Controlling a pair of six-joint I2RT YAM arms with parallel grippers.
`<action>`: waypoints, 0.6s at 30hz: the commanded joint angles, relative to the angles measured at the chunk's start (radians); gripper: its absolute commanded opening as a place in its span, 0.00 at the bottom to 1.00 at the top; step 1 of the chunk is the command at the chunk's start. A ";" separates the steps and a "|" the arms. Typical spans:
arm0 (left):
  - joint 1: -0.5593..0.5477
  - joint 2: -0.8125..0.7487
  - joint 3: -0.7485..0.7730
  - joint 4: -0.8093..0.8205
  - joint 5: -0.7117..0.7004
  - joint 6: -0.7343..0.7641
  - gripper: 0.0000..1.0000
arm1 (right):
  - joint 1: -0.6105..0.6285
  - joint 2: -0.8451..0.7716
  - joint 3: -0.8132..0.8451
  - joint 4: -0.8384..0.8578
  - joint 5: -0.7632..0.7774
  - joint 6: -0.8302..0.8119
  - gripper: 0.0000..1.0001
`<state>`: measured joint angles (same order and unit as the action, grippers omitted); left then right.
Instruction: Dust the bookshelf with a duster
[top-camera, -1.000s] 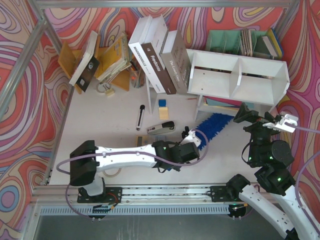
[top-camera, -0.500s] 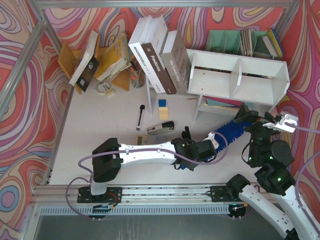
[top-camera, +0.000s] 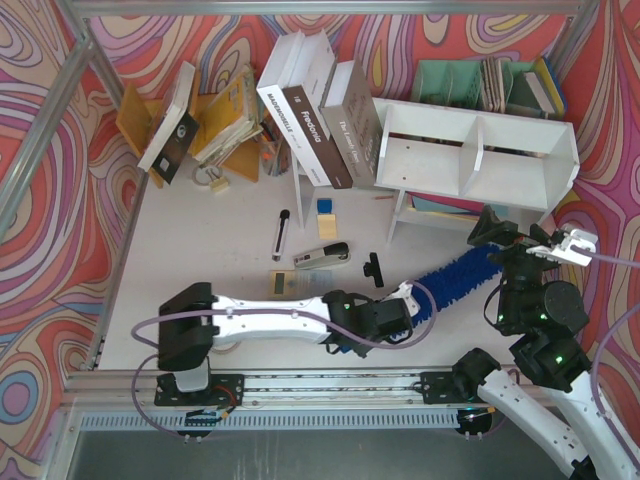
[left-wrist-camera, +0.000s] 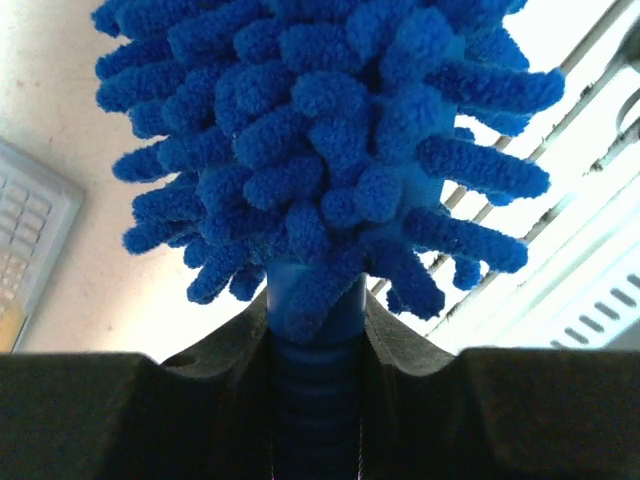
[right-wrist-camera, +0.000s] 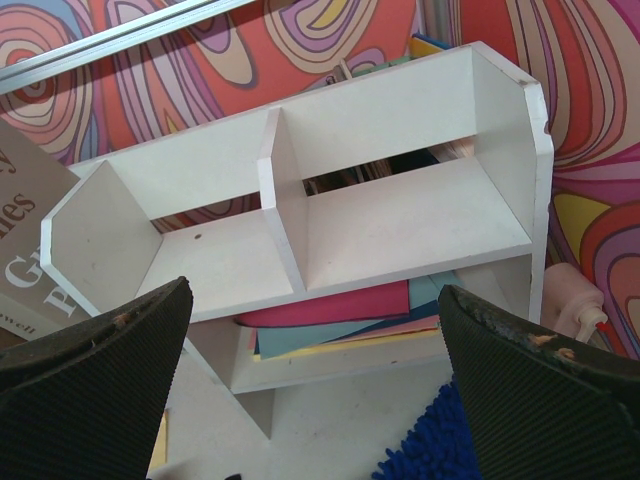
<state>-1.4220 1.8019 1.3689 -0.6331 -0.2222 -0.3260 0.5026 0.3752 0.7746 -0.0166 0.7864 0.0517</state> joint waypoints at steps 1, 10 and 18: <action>-0.034 -0.170 -0.061 0.002 -0.086 -0.051 0.00 | -0.004 -0.009 0.003 0.014 0.013 -0.004 0.99; -0.115 -0.489 -0.233 -0.206 -0.192 -0.213 0.00 | -0.004 -0.003 -0.001 0.024 0.019 -0.014 0.99; -0.171 -0.702 -0.281 -0.406 -0.294 -0.351 0.00 | -0.004 0.020 0.003 0.027 0.028 -0.016 0.99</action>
<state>-1.5715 1.1732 1.1084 -0.9215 -0.4126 -0.5697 0.5026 0.3820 0.7746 -0.0132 0.7925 0.0486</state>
